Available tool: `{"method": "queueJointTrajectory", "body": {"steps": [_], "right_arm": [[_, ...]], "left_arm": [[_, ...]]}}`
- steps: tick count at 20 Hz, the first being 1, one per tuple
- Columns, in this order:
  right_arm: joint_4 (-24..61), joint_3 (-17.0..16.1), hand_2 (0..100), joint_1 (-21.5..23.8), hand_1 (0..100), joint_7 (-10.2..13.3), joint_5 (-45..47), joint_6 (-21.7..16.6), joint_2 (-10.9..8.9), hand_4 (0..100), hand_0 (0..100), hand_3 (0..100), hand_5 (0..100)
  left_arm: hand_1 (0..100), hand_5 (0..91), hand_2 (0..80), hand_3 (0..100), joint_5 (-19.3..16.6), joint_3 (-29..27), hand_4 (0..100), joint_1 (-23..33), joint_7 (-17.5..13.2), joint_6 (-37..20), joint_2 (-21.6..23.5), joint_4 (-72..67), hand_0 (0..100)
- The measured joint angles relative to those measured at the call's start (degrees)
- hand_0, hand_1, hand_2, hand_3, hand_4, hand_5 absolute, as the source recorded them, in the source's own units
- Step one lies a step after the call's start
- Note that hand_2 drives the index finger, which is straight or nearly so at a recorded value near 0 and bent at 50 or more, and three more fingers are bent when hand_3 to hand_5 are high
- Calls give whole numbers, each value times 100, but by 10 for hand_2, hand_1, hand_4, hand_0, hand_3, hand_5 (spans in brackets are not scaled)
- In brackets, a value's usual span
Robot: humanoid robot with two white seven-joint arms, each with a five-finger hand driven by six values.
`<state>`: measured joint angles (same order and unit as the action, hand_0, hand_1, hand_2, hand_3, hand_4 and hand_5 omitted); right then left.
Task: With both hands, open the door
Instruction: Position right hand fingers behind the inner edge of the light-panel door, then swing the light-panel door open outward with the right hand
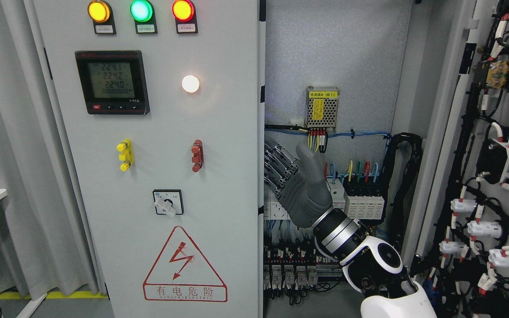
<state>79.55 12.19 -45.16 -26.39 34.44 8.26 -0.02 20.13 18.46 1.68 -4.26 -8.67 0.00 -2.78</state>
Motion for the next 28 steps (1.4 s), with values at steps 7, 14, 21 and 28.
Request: {"method": "queueJointTrajectory", "body": {"steps": [7, 14, 21, 28], "right_arm": [[67, -4, 0, 77, 0, -167, 25, -69, 3, 0, 219, 0, 0], [139, -7, 0, 152, 0, -251, 43, -47, 3, 0, 219, 0, 0], [324, 140, 0, 236, 0, -276, 66, -49, 2, 0, 219, 0, 0], [538, 490, 0, 278, 0, -225, 49, -60, 1, 0, 219, 0, 0]], "left_arm": [[0, 0, 28, 28, 0, 0, 33, -120, 0, 20, 0, 2, 289], [0, 0, 28, 28, 0, 0, 33, -153, 0, -6, 0, 3, 289], [0, 0, 28, 28, 0, 0, 33, -164, 1, -16, 0, 3, 289], [0, 0, 27, 28, 0, 0, 33, -166, 1, -27, 0, 4, 289]]}}
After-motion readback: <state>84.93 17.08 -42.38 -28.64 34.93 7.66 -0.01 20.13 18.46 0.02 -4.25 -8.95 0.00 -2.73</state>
